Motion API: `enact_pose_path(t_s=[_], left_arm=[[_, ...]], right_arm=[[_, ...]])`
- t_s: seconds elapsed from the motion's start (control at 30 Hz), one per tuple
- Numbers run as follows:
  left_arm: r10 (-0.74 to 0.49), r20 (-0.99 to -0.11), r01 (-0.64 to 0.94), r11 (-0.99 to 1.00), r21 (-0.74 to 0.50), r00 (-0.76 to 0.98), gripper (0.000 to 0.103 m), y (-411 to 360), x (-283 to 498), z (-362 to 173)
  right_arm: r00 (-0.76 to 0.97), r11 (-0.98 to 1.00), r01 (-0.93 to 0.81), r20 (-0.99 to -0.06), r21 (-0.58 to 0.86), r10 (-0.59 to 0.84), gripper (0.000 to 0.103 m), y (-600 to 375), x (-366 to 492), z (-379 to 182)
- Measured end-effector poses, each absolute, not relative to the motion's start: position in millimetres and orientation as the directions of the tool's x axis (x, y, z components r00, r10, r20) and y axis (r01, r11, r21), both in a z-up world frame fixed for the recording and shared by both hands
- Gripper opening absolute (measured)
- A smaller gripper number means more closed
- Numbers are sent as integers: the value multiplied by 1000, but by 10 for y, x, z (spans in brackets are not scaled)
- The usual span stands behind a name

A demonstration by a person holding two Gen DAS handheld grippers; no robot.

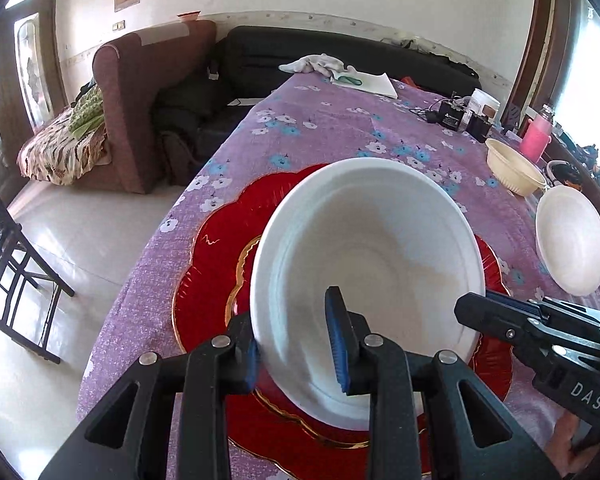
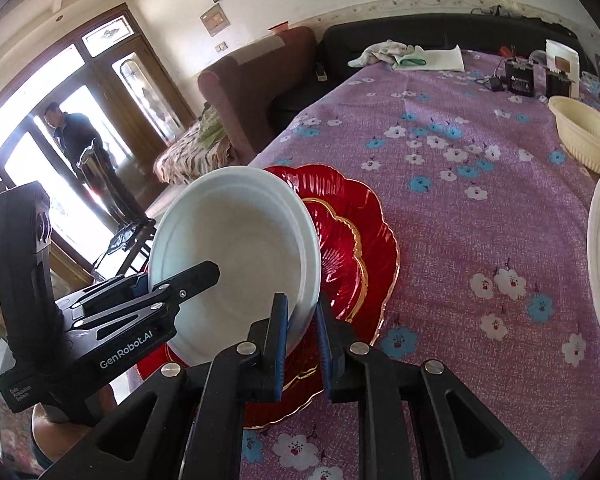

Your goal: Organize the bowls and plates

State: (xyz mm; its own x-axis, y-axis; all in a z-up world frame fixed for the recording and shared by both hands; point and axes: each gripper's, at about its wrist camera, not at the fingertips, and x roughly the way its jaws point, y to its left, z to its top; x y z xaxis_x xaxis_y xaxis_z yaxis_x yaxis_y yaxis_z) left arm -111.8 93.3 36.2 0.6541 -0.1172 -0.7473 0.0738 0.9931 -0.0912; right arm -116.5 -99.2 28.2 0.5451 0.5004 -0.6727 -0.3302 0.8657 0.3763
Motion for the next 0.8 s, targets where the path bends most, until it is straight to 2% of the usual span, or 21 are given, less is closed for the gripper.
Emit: enact_pose_path(t_s=[0.07,0.13,0.2,0.3,0.6,0.8], left_arm=[[-114,-746,64,993,-95,656,32,952,-1117,374],[-109,-742,53,994,-99,661,44,978,-1125,396],[-111,-737,51,993,-104,667,47,983,-1142,424],[-96,-720,42,995,-93,688,54,969,-1184,499],[-117,-672,69,993,-99,731,60,845,-1341,735],[-197,-658,180,979,-93,727,61,477,-1462,783]], right_arm=[[551,865,-338,-667,372,502,17,-994,-1168,286],[555,865,-344,-664,365,501,18,-997,-1189,299],[562,858,-350,-649,376,513,23,-1034,-1214,329],[582,856,-351,-628,379,517,24,-1111,-1261,393],[665,850,-296,-545,435,511,24,-1646,-1450,675],[823,889,-127,-453,441,342,26,-2514,-1717,1041]])
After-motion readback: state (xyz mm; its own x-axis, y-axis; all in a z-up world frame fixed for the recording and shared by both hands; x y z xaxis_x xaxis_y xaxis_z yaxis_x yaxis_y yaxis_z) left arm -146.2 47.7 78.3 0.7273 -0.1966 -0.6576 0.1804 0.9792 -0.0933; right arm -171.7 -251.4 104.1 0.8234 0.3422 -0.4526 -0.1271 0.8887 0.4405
